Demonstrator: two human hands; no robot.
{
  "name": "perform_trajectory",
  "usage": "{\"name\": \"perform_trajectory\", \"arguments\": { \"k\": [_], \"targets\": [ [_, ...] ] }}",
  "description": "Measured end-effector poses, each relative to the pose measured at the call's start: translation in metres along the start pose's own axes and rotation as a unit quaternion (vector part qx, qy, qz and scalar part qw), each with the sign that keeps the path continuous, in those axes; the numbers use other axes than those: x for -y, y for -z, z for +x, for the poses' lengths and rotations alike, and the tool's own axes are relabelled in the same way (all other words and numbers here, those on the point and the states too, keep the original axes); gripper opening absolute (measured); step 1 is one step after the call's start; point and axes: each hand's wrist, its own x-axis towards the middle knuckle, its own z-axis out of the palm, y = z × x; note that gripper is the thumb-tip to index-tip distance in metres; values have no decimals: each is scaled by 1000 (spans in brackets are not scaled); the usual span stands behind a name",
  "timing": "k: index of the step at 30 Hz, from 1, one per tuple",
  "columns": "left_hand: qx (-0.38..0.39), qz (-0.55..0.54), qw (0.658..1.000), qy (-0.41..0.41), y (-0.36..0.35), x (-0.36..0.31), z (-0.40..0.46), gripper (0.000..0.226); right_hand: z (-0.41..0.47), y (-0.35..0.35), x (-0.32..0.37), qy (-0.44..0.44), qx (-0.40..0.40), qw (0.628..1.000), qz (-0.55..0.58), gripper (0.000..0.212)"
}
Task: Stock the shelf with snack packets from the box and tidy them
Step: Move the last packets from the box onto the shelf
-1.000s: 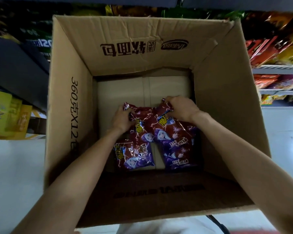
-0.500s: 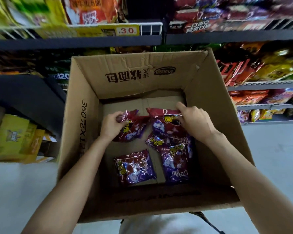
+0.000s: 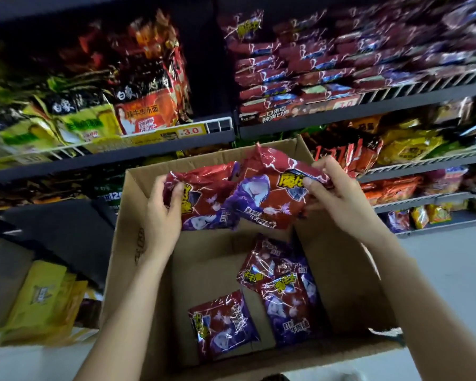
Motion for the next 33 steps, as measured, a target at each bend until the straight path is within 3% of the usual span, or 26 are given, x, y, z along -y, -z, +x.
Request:
{"name": "perform_trajectory", "arguments": {
  "k": [5, 7, 12, 16, 24, 29, 33],
  "targets": [
    [-73, 6, 997, -28, -26, -72, 1, 35, -7, 72, 0, 19, -113, 988, 105, 13],
    [-84, -12, 995, -51, -44, -96, 2, 29, -16, 109, -9, 17, -152, 980, 130, 12],
    [-96, 17, 989, -108, -106, -170, -8, 11, -45, 213, -47, -1, -212, 975, 62, 12],
    [-72, 27, 988, -134, -166, -223, -22, 31, -69, 294, -80, -20, -203, 975, -87, 10],
    [60, 72, 984, -152, -298, -288, -38, 36, -86, 411, -149, -62, -119, 948, -287, 23],
    [65, 103, 971, -207, -356, -313, -18, 31, -64, 468, -168, -61, -143, 959, -236, 5],
    [78, 94, 972, -200, -400, -330, 4, 33, -30, 516, -175, -72, -154, 968, -186, 6]
  ]
}}
